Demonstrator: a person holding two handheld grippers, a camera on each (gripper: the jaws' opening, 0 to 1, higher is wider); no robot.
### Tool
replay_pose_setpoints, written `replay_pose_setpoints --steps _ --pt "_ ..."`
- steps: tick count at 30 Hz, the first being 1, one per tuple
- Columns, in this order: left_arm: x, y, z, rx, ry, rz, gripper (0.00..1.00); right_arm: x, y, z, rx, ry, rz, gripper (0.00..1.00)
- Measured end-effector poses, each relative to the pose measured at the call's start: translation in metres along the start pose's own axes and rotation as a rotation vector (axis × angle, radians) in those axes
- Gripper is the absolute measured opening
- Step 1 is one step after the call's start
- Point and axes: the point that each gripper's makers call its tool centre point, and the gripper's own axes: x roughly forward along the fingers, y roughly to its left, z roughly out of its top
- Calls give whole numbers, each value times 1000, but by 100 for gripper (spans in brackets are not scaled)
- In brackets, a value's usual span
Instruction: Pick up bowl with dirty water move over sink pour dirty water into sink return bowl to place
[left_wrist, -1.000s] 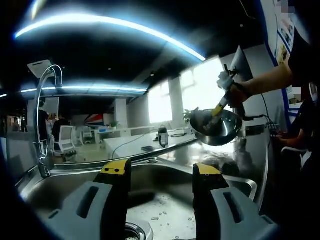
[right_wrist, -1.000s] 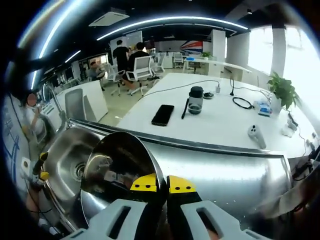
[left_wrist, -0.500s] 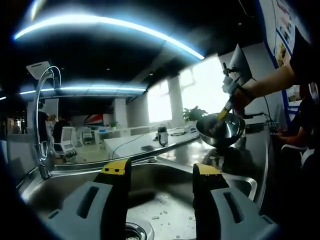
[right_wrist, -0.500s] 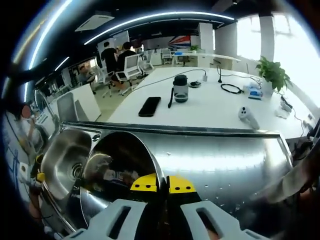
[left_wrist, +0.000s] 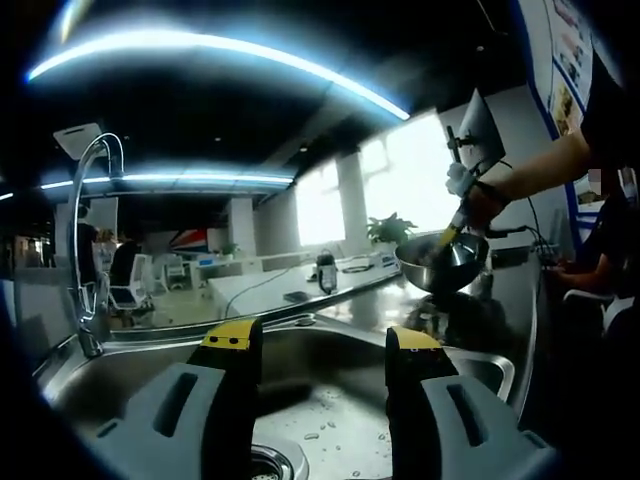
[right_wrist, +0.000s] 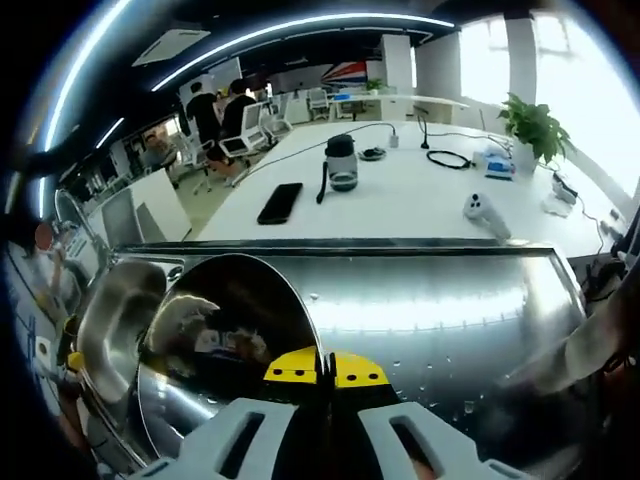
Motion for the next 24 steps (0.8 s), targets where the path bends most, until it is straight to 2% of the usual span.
replay_pose_setpoints --steps 6,12,20,24 --pt "0 0 2 0 -7 0 48 4 -5 -4 25 33 3 0" --pt "1 0 0 8 4 3 48 7 -3 -4 2 71 9 0" --pt "0 1 0 7 4 10 48 10 -3 -6 -28 86 19 0" --pt "-1 2 1 4 1 18 48 12 -10 -11 3 92 26 0"
